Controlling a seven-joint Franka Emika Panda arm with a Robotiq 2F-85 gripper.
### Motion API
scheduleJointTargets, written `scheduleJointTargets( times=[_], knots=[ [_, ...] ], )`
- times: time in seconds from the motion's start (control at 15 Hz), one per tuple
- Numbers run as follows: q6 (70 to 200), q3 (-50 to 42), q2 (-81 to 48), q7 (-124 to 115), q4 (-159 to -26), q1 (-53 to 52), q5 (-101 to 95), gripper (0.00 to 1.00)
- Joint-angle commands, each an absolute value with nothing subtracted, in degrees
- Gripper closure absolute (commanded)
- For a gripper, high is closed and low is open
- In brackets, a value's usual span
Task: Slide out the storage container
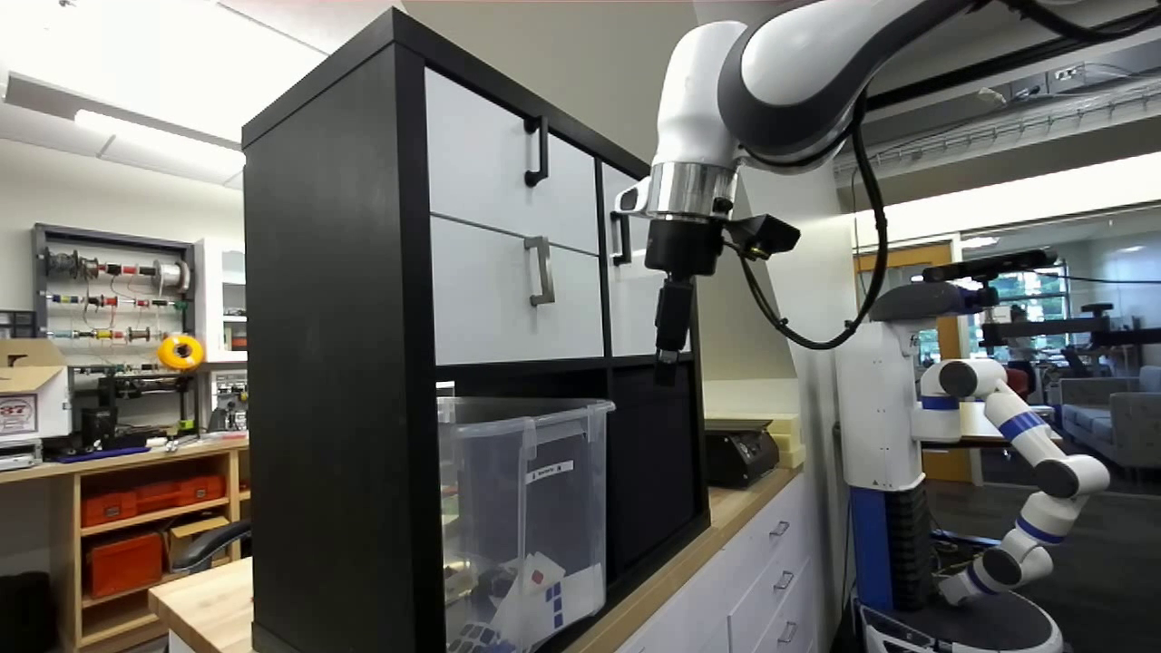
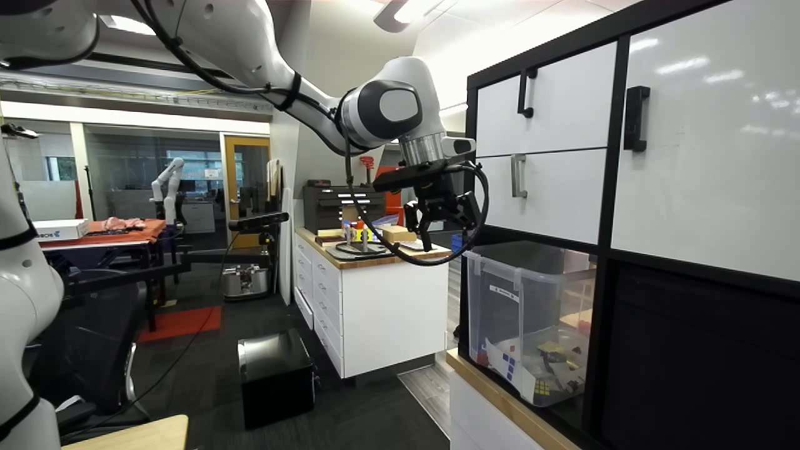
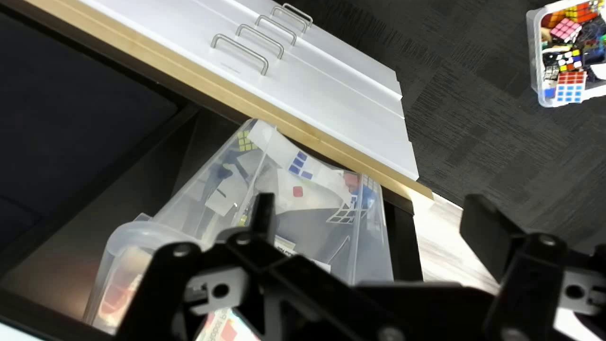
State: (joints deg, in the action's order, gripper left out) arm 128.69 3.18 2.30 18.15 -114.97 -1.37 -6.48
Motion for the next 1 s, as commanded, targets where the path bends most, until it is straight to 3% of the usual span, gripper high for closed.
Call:
scheduleJointTargets(
  times=[0.0,0.93],
  knots=[
    [130.7,1.9,-0.8,23.9,-110.7,-1.2,-7.2,0.00],
    [133.3,2.3,-0.7,25.8,-112.5,-1.9,-7.8,0.00]
  ],
)
